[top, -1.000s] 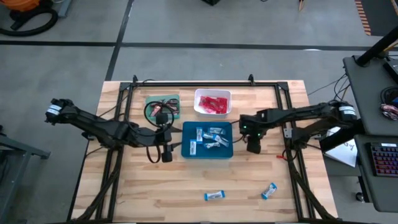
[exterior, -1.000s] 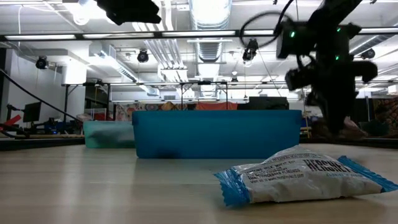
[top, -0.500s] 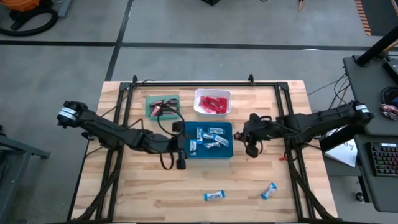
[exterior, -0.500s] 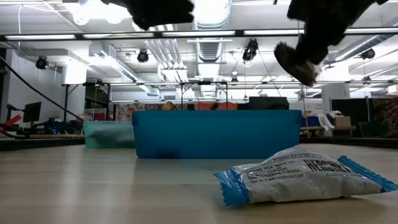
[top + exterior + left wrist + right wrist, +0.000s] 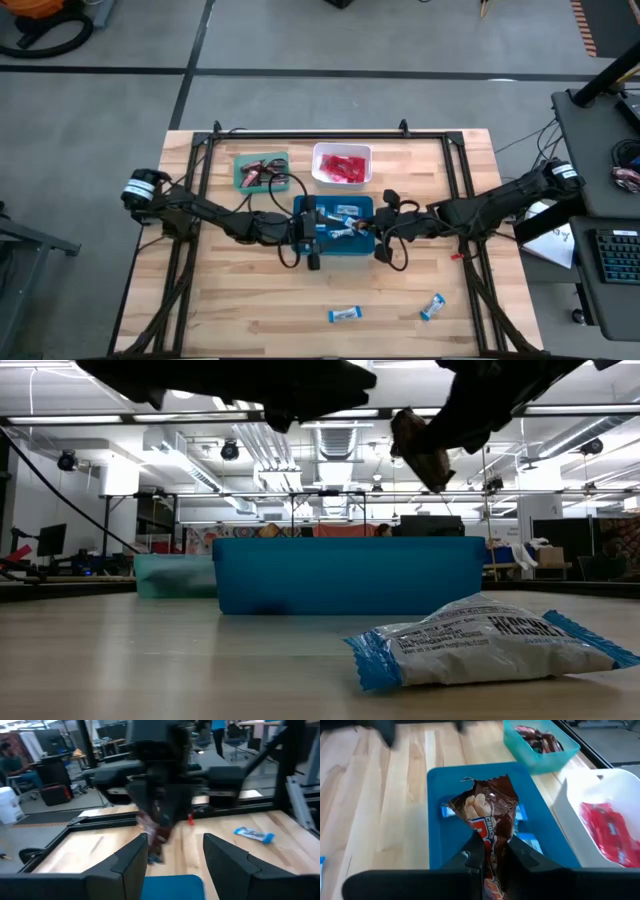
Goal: Sort candy
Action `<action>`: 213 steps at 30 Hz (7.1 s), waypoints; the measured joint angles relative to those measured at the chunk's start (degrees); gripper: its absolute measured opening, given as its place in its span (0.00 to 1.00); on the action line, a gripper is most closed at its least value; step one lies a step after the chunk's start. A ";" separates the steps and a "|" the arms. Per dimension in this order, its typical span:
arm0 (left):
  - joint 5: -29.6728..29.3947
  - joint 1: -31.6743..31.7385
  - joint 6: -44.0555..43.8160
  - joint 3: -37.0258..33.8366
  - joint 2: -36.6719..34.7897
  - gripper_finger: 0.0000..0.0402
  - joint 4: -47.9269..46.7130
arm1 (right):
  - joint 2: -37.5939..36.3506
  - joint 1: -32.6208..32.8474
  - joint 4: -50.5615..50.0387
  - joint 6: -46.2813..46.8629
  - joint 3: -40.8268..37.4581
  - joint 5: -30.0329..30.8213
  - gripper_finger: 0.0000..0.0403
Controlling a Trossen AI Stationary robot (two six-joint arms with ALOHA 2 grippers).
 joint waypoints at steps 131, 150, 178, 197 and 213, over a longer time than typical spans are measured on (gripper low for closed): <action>-1.54 35.86 -38.81 -31.79 -33.28 0.45 -18.54 | 1.39 0.00 7.62 3.72 0.81 1.52 0.48; 1.29 17.79 -20.09 -17.92 -34.58 0.39 -27.14 | 1.39 1.27 4.37 26.77 0.76 -16.07 0.48; -10.16 10.01 -16.39 -13.28 -34.56 0.38 -38.10 | 2.11 28.89 -32.30 88.40 0.76 -34.59 0.48; -10.19 10.01 -15.32 -13.28 -34.54 0.38 -37.54 | 19.65 35.41 -32.15 44.73 2.06 -34.55 0.46; -10.19 10.01 -15.32 -13.28 -34.54 0.38 -37.49 | 17.60 35.39 -31.96 48.11 2.58 -34.50 0.03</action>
